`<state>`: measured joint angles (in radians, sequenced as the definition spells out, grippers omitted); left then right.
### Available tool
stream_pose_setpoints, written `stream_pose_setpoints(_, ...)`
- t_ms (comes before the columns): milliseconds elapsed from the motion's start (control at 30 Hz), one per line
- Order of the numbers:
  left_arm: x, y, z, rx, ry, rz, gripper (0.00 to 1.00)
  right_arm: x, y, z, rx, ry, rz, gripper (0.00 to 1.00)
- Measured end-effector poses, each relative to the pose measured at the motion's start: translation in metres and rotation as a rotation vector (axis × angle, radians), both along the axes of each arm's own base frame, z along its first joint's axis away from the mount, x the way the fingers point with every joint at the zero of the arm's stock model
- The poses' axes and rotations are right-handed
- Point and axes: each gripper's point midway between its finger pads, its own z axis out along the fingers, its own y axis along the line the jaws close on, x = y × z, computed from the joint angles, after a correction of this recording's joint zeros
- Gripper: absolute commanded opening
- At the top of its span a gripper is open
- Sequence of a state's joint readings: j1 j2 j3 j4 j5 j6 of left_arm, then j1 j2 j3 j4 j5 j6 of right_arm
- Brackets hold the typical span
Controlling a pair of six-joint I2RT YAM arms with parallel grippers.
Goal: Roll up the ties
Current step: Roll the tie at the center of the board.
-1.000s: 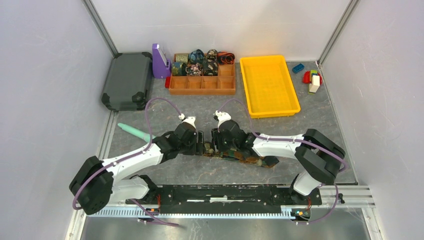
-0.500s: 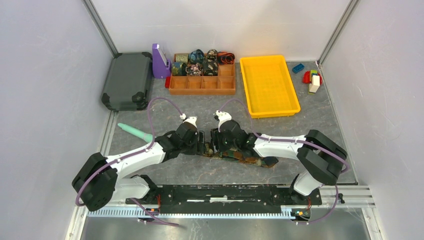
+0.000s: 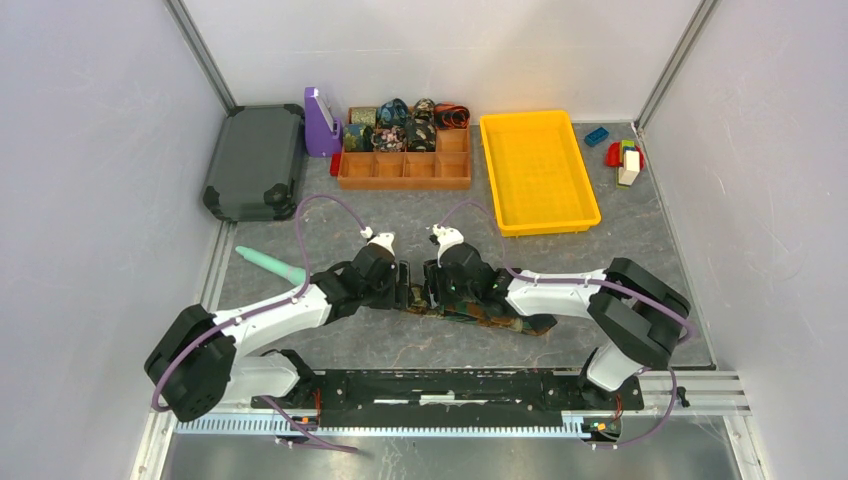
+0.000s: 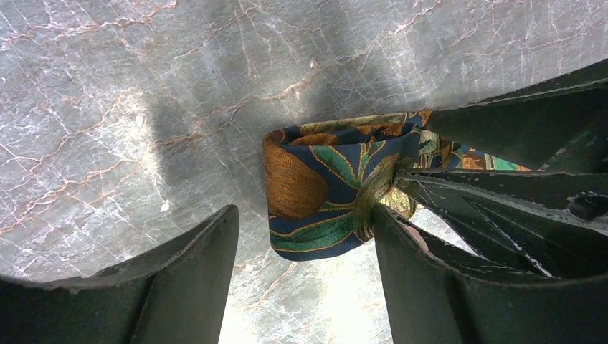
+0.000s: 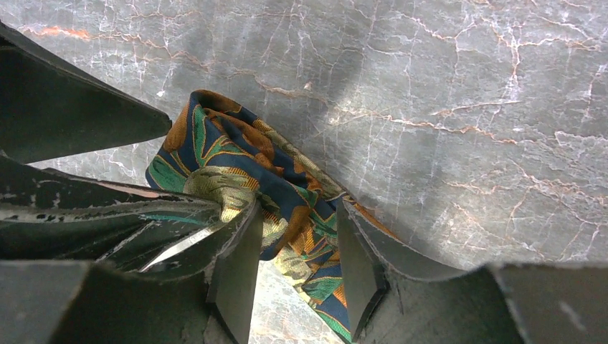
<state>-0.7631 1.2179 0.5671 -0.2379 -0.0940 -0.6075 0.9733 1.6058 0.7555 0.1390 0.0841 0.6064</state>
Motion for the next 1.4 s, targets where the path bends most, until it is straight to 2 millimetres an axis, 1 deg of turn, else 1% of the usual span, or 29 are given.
stream_pose_setpoints(300,0.002,0.002,0.002,0.003,-0.010,-0.008,0.78,0.001,0.002,-0.003,0.002,-0.002,0.000,0.46)
stream_pose_setpoints(533,0.006,-0.001,0.005,-0.033,-0.009,-0.027,0.78,0.000,0.001,-0.005,0.007,-0.005,0.001,0.45)
stream_pose_setpoints(667,0.008,-0.004,0.009,-0.083,-0.017,-0.038,0.77,0.000,0.001,-0.006,0.015,-0.011,0.001,0.45)
stream_pose_setpoints(767,0.009,-0.002,0.006,-0.111,-0.006,-0.038,0.76,0.001,0.001,-0.007,0.019,-0.013,0.001,0.45)
stream_pose_setpoints(967,0.005,0.001,-0.007,-0.192,0.030,-0.046,0.75,0.001,0.002,-0.008,0.029,-0.016,0.002,0.45)
stream_pose_setpoints(1267,0.005,-0.010,-0.003,-0.274,0.024,-0.095,0.72,0.001,0.004,-0.010,0.048,-0.019,0.000,0.45)
stream_pose_setpoints(1400,0.003,-0.012,-0.008,-0.282,0.034,-0.106,0.70,0.001,0.005,-0.010,0.053,-0.018,0.000,0.45)
